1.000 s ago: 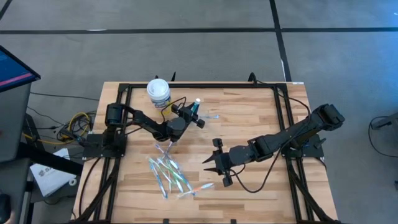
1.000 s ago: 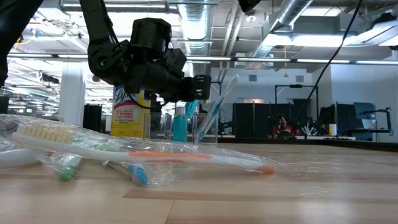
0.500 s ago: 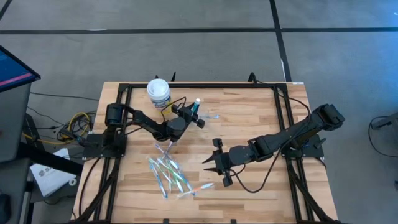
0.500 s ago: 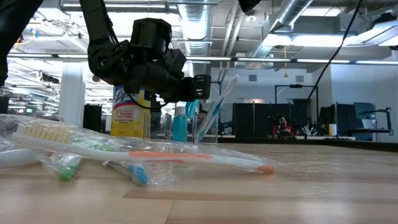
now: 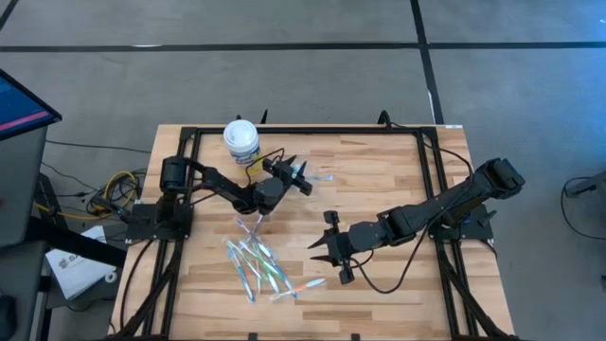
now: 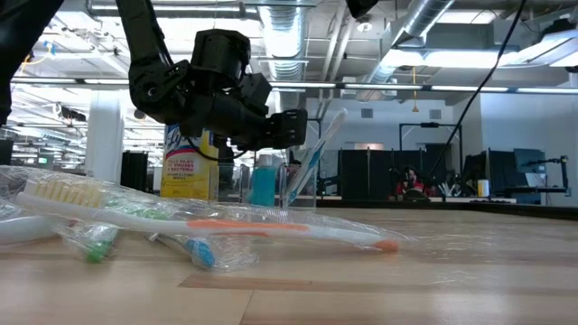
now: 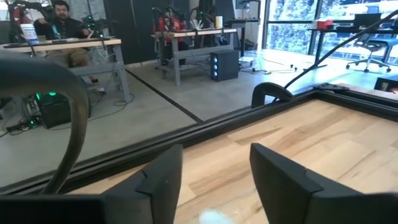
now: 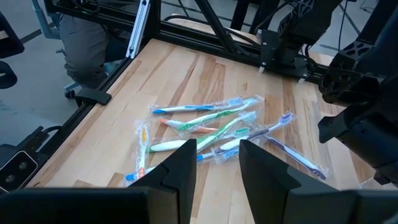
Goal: Pick & Place toothbrushing station
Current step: Put the green toothbrush into the transparent organizer
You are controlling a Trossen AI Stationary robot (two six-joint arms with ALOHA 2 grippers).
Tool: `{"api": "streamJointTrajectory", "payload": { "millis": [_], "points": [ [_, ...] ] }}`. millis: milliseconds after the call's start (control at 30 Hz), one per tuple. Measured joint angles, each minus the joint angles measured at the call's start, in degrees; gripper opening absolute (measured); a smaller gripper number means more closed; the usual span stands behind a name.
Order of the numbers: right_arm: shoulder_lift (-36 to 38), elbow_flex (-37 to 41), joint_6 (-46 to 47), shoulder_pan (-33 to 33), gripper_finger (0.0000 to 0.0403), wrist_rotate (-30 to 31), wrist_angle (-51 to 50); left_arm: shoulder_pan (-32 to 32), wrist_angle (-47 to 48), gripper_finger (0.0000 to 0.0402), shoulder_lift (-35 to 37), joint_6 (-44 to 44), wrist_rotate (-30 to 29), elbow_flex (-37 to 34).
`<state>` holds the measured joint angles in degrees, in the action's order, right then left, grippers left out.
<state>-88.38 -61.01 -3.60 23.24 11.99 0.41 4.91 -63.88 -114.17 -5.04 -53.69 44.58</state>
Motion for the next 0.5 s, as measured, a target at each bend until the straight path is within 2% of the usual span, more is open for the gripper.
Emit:
{"api": "streamJointTrajectory", "payload": {
  "millis": [167, 500],
  "points": [
    [0.00, 0.00, 0.00, 0.00, 0.0111, 0.02, -0.01, 0.00, 0.00, 0.0195, 0.00, -0.39, 0.06, 0.00],
    [0.00, 0.00, 0.00, 0.00, 0.0111, 0.01, -0.01, -0.51, -0.12, 0.0179, 0.38, -0.24, 0.09, 0.00]
  ]
}}
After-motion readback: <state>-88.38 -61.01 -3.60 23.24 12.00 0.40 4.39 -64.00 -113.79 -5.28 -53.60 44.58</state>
